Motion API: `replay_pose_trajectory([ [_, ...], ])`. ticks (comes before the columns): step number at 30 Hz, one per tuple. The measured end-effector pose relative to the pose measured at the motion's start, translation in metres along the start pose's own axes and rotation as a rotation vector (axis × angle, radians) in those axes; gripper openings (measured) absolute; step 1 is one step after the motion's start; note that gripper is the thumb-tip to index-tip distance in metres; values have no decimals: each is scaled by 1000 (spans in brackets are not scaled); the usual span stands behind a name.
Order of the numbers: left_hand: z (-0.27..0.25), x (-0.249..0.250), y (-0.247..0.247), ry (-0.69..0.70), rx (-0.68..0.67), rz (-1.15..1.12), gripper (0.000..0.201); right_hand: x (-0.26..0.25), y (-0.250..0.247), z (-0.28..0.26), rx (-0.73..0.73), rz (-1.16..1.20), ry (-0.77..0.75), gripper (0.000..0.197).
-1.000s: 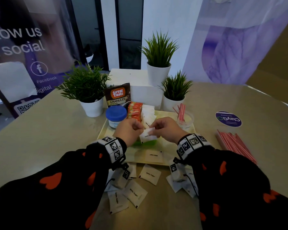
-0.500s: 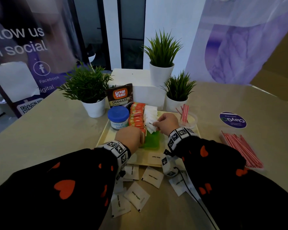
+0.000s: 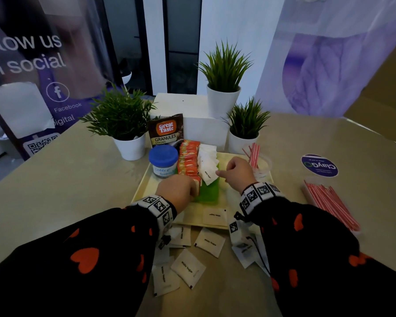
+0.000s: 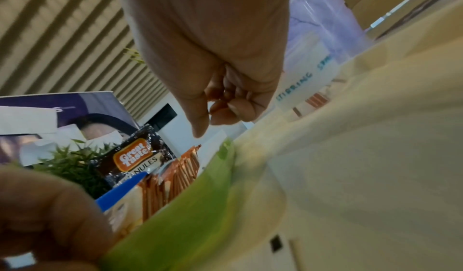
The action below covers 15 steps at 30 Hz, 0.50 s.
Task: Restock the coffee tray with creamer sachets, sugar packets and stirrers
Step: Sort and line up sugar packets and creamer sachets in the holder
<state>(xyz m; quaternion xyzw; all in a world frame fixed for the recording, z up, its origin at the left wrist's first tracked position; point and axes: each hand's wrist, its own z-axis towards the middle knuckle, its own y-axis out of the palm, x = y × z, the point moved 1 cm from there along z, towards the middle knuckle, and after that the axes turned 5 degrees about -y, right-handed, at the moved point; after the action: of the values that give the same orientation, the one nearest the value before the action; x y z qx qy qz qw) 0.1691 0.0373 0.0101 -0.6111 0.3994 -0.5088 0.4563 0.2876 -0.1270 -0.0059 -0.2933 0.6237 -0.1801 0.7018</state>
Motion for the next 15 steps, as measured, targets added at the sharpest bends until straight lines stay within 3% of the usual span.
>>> replay_pose_trajectory([
  [4, -10, 7, 3, 11, 150, -57, 14, 5, -18, -33, -230, -123, 62, 24],
  [7, -17, 19, 6, -55, 69, -90, 12, 12, -21, -58, -425, -246, 159, 32],
  [11, -24, 33, 23, -105, -170, -41, 32, 12, -10, -79, -438, -349, 86, 49],
  [15, -28, 38, 30, -93, -145, -83, 49, 9, -1, -91, -431, -394, -1, 47],
])
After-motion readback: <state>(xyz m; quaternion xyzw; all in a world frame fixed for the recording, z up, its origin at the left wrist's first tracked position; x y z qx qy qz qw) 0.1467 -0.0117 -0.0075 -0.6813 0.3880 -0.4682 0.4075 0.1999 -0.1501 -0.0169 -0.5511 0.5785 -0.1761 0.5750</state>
